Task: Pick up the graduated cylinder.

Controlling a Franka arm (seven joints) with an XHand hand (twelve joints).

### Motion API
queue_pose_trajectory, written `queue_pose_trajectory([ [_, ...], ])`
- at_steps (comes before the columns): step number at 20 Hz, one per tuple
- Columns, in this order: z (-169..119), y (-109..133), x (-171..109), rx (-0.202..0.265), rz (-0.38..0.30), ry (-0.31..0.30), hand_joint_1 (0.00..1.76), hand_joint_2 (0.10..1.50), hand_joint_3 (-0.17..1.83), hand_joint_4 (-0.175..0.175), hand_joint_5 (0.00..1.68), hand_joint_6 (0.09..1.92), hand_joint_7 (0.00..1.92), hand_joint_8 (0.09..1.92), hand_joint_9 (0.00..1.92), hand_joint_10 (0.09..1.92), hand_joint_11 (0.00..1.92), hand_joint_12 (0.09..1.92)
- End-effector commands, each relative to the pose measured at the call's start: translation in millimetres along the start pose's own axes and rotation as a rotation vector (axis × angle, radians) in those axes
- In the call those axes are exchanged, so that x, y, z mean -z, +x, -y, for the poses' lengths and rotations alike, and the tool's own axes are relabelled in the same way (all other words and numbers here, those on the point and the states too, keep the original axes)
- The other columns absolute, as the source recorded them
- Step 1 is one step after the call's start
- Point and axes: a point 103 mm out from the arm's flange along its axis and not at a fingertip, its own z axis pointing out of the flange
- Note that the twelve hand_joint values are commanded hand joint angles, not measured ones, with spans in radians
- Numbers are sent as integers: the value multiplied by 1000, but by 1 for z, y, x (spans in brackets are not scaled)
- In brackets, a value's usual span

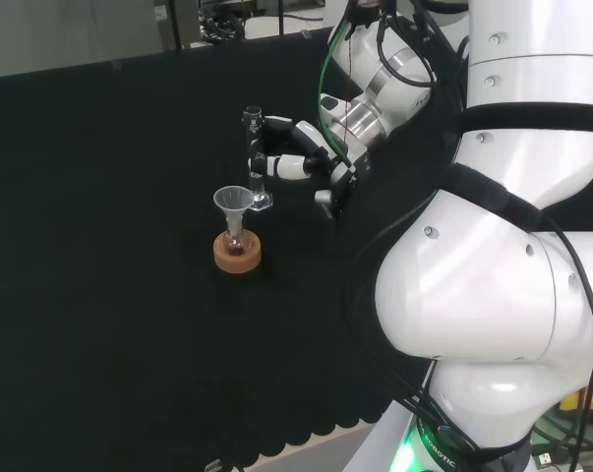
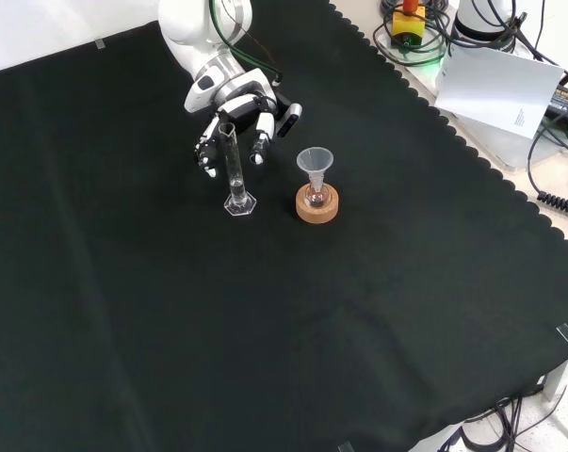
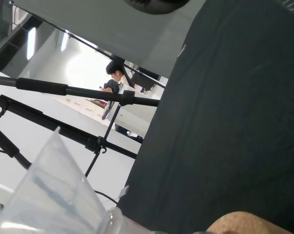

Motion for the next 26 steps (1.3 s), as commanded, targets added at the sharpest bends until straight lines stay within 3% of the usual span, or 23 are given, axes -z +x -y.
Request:
queue_pose_trajectory([
  [1, 1, -2, 4, 5, -18, -6, 1140, 986, -175, -18, 549, 87, 414, 607, 617, 557, 325, 1298],
  [19, -5, -8, -5, 0, -37, 3, 1146, 992, -175, -10, 642, 159, 484, 588, 685, 520, 384, 1265],
  [26, -5, -8, -7, 7, -54, 2, 1155, 998, -175, -8, 550, 490, 518, 564, 740, 459, 433, 1243],
])
